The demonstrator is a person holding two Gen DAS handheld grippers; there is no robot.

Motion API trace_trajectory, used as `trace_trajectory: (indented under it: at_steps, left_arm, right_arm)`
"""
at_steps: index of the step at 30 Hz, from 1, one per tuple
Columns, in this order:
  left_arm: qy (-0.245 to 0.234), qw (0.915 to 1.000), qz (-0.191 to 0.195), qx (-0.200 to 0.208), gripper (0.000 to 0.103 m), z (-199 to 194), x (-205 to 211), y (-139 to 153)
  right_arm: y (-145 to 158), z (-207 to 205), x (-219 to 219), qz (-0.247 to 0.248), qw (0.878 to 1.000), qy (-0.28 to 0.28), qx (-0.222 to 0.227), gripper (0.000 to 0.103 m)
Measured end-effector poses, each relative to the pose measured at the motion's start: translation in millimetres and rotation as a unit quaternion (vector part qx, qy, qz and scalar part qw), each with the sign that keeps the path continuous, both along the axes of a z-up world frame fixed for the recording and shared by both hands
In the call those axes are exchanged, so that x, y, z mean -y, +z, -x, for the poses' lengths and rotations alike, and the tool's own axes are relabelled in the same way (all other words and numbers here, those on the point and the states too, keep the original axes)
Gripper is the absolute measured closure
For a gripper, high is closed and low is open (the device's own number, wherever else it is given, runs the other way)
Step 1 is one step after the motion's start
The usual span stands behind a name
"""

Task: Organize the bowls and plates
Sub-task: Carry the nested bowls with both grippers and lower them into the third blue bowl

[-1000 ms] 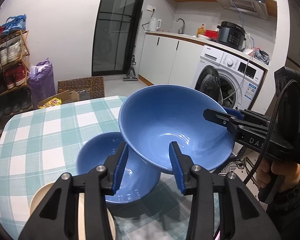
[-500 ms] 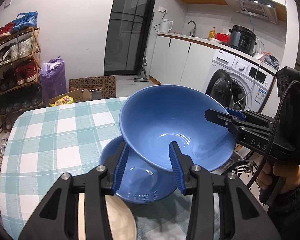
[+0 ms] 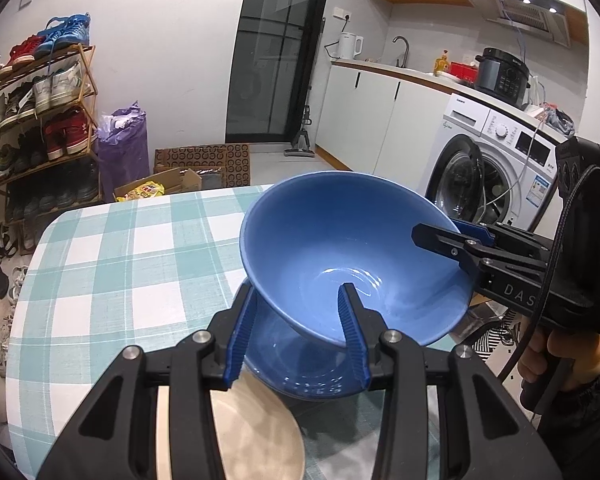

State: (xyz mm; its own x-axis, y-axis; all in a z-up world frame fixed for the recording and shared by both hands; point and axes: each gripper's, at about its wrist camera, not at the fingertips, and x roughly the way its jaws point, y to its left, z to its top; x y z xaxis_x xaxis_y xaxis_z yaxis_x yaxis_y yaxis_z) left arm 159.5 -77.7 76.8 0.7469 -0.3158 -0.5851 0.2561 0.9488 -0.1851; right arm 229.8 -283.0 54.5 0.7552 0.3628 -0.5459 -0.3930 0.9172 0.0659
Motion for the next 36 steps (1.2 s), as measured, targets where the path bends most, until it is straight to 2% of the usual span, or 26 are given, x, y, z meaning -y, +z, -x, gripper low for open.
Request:
trace_trajectory:
  at_steps: [20, 36]
  left_arm:
    - [0.011, 0.9997, -0.011, -0.019, 0.062, -11.9, -9.7, -26.5]
    - [0.015, 0.999, -0.029, -0.032, 0.062, -21.2, -9.8, -45.6]
  right_arm:
    - [-44.0, -20.2, -10.5, -0.008, 0.999, 0.007, -0.033, 0.069]
    - [-64.8, -28.4, -20.4, 0.013, 0.999, 0.005, -0.042, 0.069]
